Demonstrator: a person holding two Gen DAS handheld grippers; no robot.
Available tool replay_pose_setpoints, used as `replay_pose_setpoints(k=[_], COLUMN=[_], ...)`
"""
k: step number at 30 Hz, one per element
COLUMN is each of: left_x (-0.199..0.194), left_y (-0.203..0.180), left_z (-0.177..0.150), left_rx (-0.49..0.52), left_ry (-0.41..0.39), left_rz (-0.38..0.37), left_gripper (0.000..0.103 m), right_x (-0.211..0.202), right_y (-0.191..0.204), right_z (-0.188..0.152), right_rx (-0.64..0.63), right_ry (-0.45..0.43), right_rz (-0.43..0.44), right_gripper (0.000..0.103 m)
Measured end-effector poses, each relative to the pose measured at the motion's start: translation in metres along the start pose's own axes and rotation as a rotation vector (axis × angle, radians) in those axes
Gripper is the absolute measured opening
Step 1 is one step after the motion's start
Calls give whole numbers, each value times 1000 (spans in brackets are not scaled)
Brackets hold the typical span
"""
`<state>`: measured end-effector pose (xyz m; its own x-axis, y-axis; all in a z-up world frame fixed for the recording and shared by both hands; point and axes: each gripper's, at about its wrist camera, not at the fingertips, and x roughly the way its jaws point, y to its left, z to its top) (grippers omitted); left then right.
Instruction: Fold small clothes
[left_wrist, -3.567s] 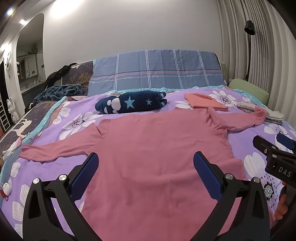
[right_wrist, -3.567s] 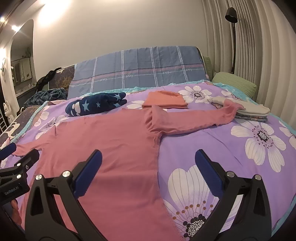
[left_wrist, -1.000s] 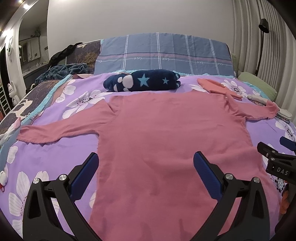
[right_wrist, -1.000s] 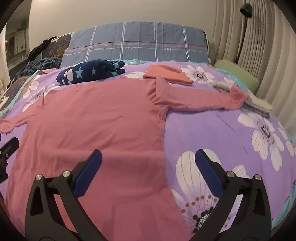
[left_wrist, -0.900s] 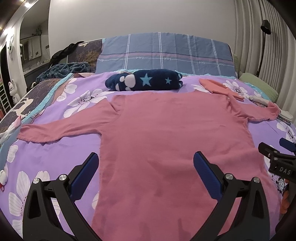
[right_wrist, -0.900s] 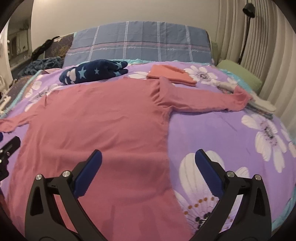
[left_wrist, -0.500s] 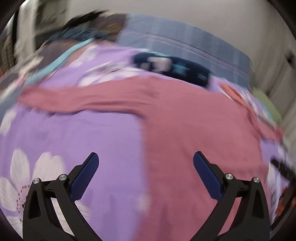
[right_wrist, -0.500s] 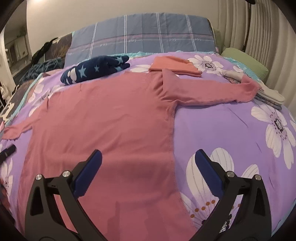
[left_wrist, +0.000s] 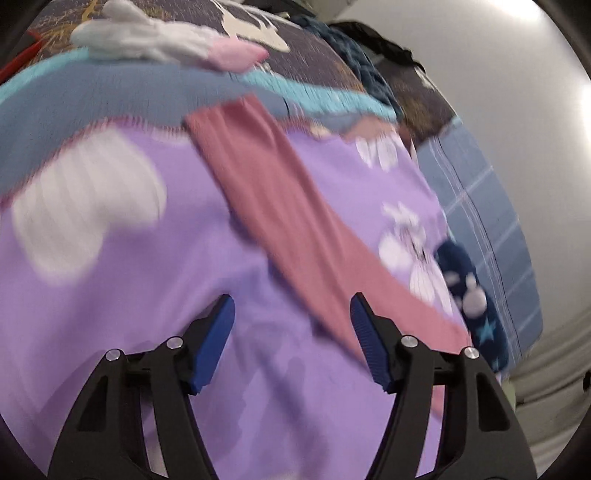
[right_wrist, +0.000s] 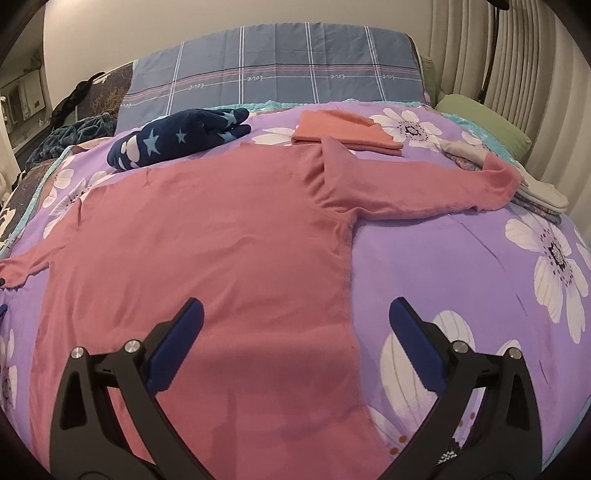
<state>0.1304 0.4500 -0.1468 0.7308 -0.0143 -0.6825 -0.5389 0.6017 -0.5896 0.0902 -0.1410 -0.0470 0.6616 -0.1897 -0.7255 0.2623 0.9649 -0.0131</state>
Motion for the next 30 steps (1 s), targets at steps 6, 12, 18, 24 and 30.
replay_pose_setpoints(k=[6,12,18,24,30], left_x=[17,2,-38,-45,-31], left_y=[-4,-46,-209,-326,-352], left_z=[38,40,-56,-216,-331], left_rx=[-38,109,566,963,1260], left_ry=[-103,-131,-72,66,116], left_rz=[82,-5,-259,-477,-464], left_gripper=[49,2,2,16,68], right_x=[3,7,9,2,2], right_y=[5,-6,-20,-33,-59], right_z=[4,3,1,-6,-15], right_rx=[2,24,85,81,111], right_ry=[-5,1,1,-14,5], right_rz=[9,2,15,12,-12], right_gripper=[101,101,101,101,101])
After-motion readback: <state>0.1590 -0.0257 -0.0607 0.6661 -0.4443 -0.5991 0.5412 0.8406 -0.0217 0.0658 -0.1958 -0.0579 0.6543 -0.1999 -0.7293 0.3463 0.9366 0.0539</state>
